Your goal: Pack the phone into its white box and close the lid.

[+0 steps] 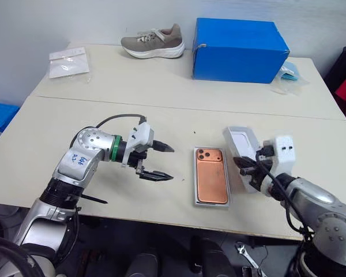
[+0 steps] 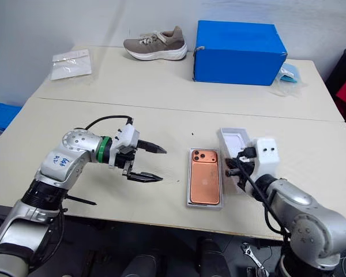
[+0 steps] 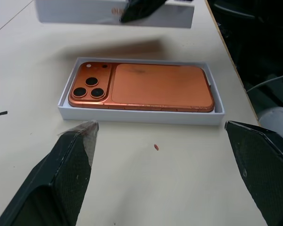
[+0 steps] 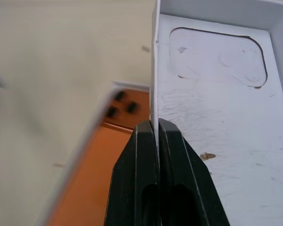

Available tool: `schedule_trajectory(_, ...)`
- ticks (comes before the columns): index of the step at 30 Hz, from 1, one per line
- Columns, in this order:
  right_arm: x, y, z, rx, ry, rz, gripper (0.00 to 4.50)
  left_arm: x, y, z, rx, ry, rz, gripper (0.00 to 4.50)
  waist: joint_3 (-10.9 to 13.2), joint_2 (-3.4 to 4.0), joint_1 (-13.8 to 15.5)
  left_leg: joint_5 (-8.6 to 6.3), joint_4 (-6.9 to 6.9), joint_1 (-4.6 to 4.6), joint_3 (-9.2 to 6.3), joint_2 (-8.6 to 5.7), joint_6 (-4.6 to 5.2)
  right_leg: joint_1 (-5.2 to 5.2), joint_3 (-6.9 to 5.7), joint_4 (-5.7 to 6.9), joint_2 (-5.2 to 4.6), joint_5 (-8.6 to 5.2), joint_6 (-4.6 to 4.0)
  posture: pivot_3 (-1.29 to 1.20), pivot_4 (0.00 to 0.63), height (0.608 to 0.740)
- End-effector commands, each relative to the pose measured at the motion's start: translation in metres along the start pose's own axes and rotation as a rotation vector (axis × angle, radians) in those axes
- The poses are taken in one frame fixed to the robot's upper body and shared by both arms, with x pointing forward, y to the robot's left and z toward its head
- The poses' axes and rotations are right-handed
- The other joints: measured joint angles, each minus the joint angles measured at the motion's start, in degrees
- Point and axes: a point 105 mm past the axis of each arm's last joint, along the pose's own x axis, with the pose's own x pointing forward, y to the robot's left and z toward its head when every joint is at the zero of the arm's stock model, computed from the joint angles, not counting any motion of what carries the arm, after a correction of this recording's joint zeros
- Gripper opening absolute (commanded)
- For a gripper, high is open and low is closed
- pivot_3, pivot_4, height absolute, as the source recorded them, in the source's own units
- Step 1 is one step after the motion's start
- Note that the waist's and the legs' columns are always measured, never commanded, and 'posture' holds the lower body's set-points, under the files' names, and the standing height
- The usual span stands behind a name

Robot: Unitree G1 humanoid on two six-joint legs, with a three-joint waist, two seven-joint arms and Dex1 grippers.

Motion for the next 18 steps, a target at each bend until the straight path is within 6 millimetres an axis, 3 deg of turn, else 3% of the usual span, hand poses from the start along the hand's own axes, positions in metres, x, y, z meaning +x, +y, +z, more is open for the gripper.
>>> schedule_trajectory(1,-0.004,0.034,0.012,0.149,-0.060,0.258,0.03,-0.008,0.001,0.000,0.021,0.009,0.017,4.50,0.0,0.03,0.1,0.00,-0.03,0.00,-0.02,0.00,0.00,0.00,-0.01,-0.02,0.00,0.00,0.00,0.00,0.150,0.740)
schedule_trajectory(5,-0.001,0.059,0.010,0.457,-0.025,0.432,0.03,-0.011,-0.001,-0.005,0.008,0.025,0.031,4.50,0.1,0.09,0.0,-0.03,-0.12,-0.01,-0.08,-0.14,0.12,0.01,-0.08,-0.12,-0.12,-0.01,-0.02,0.00,0.150,0.740)
schedule_trajectory(11,0.014,0.083,0.005,0.639,-0.044,0.559,0.03,-0.017,-0.006,-0.008,0.005,0.048,0.042,4.50,0.1,0.08,-0.8,-0.05,-0.07,0.00,0.08,-0.02,0.15,0.03,-0.06,-0.18,-0.07,0.03,0.05,0.00,0.150,0.740)
schedule_trajectory(18,0.043,0.085,-0.003,0.880,-0.039,0.552,0.03,-0.025,-0.005,-0.007,-0.002,0.062,0.080,4.50,0.1,0.09,-1.1,-0.05,-0.07,-0.02,0.03,-0.01,0.14,0.01,-0.04,-0.17,-0.06,0.02,0.05,0.00,0.150,0.740)
